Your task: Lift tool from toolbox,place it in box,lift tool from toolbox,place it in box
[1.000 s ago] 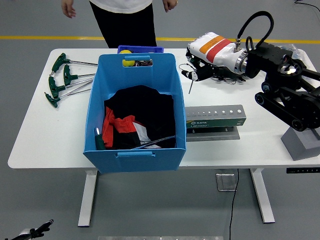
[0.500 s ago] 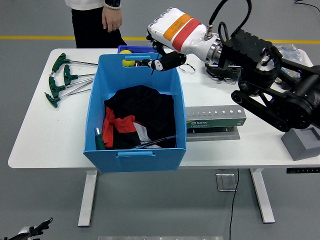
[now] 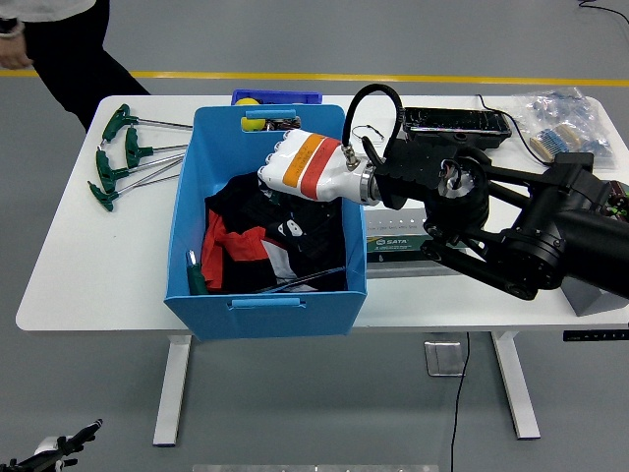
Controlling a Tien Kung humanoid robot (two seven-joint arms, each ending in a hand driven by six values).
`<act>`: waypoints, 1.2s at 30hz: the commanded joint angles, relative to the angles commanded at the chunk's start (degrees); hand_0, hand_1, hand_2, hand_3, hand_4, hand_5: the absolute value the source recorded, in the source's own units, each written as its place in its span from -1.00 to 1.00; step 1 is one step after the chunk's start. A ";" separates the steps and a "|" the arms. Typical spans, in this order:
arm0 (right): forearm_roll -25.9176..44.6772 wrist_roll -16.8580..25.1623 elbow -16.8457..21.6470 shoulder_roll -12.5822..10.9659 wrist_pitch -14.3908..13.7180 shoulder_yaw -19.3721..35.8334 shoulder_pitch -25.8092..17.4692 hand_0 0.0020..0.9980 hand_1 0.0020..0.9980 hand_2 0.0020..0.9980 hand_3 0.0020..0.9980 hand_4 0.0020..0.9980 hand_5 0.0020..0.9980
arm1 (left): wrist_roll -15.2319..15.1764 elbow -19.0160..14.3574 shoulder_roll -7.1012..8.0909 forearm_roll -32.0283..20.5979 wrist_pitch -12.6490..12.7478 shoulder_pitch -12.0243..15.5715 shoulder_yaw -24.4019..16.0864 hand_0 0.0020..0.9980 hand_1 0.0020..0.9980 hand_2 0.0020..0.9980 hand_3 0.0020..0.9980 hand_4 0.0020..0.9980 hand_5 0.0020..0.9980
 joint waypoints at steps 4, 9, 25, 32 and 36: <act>0.81 -0.11 0.14 -0.21 0.78 -0.22 0.16 0.43 0.46 0.79 1.00 0.71 0.06 | 0.19 0.00 0.02 0.89 0.04 0.07 -0.74 0.79 0.76 0.70 0.25 0.51 0.13; 1.91 0.12 -0.19 -0.29 0.45 0.13 -0.12 0.62 0.63 0.96 1.00 0.76 0.05 | 0.45 0.00 0.00 1.93 0.03 0.40 -1.59 0.79 0.76 0.70 0.25 0.50 0.12; 2.05 -0.46 2.17 -7.46 -0.73 10.65 -7.99 0.75 0.71 0.95 1.00 0.86 0.13 | 0.79 0.00 -0.20 3.18 0.09 1.74 -2.67 0.78 0.75 0.69 0.23 0.47 0.10; 5.27 -1.61 5.79 -14.34 -1.41 19.95 -13.74 0.79 0.73 0.93 1.00 1.00 0.28 | 1.28 0.00 -0.43 5.05 0.00 2.27 -4.24 0.78 0.75 0.69 0.23 0.47 0.09; 13.71 -2.02 5.23 -17.05 -3.03 26.72 -18.43 0.77 0.72 0.89 1.00 1.00 0.39 | 1.40 0.00 -0.58 5.47 -0.05 2.44 -4.78 0.77 0.75 0.69 0.23 0.47 0.09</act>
